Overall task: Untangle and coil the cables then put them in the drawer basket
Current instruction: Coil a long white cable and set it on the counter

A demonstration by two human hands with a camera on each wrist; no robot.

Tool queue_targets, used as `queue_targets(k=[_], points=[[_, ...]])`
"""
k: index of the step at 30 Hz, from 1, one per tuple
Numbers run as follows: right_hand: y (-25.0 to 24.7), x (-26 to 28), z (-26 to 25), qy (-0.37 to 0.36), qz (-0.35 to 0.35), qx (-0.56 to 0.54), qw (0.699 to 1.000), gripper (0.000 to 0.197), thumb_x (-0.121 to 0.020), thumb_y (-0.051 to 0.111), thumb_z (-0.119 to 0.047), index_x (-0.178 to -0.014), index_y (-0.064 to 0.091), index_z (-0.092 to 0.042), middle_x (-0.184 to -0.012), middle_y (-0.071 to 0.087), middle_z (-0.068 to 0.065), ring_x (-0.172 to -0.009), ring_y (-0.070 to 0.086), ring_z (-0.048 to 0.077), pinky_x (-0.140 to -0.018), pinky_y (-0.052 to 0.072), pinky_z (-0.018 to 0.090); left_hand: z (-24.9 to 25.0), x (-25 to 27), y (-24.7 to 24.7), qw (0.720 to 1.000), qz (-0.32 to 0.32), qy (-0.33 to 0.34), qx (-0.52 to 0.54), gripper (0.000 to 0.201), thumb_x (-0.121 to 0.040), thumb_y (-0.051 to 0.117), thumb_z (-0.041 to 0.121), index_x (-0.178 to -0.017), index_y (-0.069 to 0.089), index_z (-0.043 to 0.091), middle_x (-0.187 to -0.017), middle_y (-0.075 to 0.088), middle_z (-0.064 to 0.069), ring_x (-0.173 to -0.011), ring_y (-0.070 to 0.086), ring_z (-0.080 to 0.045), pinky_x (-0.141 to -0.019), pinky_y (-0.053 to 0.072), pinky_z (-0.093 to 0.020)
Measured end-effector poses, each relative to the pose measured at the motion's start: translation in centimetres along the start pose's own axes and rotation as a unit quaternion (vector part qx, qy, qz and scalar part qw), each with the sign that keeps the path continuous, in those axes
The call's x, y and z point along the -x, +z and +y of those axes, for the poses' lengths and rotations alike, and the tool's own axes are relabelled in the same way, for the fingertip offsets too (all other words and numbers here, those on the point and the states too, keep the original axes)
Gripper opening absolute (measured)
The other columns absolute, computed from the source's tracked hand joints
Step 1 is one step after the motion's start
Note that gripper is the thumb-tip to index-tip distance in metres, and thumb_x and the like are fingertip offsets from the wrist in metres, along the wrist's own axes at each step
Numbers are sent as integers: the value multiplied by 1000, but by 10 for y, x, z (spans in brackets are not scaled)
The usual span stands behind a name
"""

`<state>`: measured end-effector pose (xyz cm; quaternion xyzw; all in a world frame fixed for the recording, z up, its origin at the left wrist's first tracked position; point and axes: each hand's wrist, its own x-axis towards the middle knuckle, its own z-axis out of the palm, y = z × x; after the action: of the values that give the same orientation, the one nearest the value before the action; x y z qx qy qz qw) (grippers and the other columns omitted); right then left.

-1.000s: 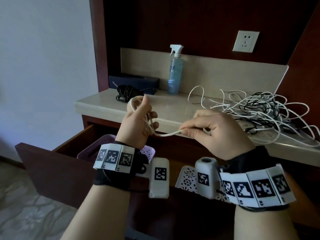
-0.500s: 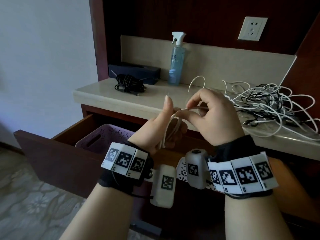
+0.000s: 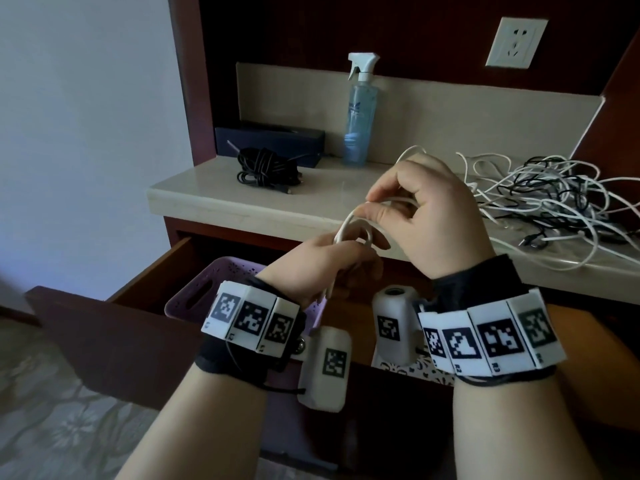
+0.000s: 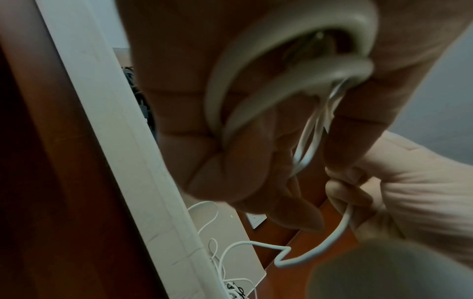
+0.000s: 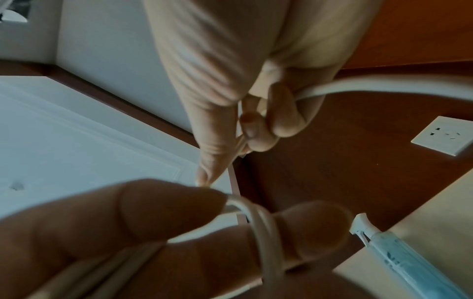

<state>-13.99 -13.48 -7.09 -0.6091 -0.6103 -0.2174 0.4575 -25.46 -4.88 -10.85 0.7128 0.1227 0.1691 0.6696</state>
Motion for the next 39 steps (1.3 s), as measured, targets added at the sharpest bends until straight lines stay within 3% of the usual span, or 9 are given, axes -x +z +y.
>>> queue_targets(k=[5, 8, 10, 13, 18, 23, 31, 35, 39], points=[[13, -1, -4, -9, -14, 10, 1000, 8, -78, 65, -16, -82, 67, -10, -84, 53, -3, -77, 47, 0, -73, 36, 6, -2, 5, -14, 999, 21, 10, 46, 15, -77, 47, 13, -80, 62, 15, -67, 64, 0, -56, 49, -9, -48, 36, -19], [8, 3, 5, 14, -22, 9, 1000, 25, -86, 52, -16, -107, 66, -14, -93, 56, -7, -74, 51, 1, -74, 41, 13, -2, 4, -23, 992, 20, 45, 117, 33, -63, 38, 10, -91, 55, 13, -70, 60, -6, -53, 41, -12, -47, 24, -20], [3, 5, 11, 17, -13, 18, 1000, 28, -90, 50, -18, -114, 65, -17, -88, 56, -10, -68, 48, -4, -71, 38, 8, -2, 5, -31, 987, 26, 68, 144, 37, -62, 36, 7, -94, 52, 11, -70, 59, -6, -54, 40, -13, -46, 23, -22], [5, 9, 12, -10, 3, 37, 999, 25, -90, 54, -15, -110, 68, -17, -76, 54, -6, -64, 45, 1, -63, 33, 5, -2, 4, -35, 979, 29, 91, 181, 40, -60, 36, 4, -96, 52, 9, -73, 61, -7, -54, 40, -13, -46, 23, -22], [17, 15, 8, -22, 54, 100, 993, 17, -86, 60, -18, -94, 73, -13, -75, 65, 5, -62, 56, 20, -57, 41, 30, 1, 1, -34, 969, 20, 98, 227, 37, -67, 38, 7, -100, 53, 8, -80, 62, -8, -53, 40, -12, -43, 24, -20], [20, 17, 4, -26, 61, 114, 991, 18, -86, 58, -22, -92, 73, -13, -73, 63, 2, -61, 55, 18, -54, 34, 21, 0, 0, -32, 969, 34, 87, 231, 34, -87, 51, 38, -107, 56, 11, -89, 65, -4, -55, 43, -11, -42, 28, -17], [13, 21, 2, 30, -133, 81, 987, 41, -89, 37, -26, -123, 60, -25, -80, 61, -5, -76, 56, 14, -65, 41, 26, 3, -4, -34, 941, 74, 146, 298, 54, -97, 18, 48, -100, 56, 10, -93, 65, -5, -57, 34, -13, -46, 23, -20], [5, 20, 1, 14, -106, 123, 987, 38, -91, 36, -32, -106, 68, -19, -62, 47, -16, -57, 47, 10, -55, 30, 24, 5, -5, -40, 932, 68, 159, 318, 56, -98, 15, 49, -97, 54, 9, -88, 68, -6, -58, 32, -13, -48, 22, -20], [6, 18, -4, 49, -114, 151, 981, 23, -94, 43, -22, -87, 63, -14, -48, 30, -14, -46, 33, 3, -45, 20, 21, 8, -7, -39, 923, 50, 179, 337, 56, -98, 14, 49, -97, 53, 8, -94, 66, -8, -57, 36, -13, -47, 26, -19]])
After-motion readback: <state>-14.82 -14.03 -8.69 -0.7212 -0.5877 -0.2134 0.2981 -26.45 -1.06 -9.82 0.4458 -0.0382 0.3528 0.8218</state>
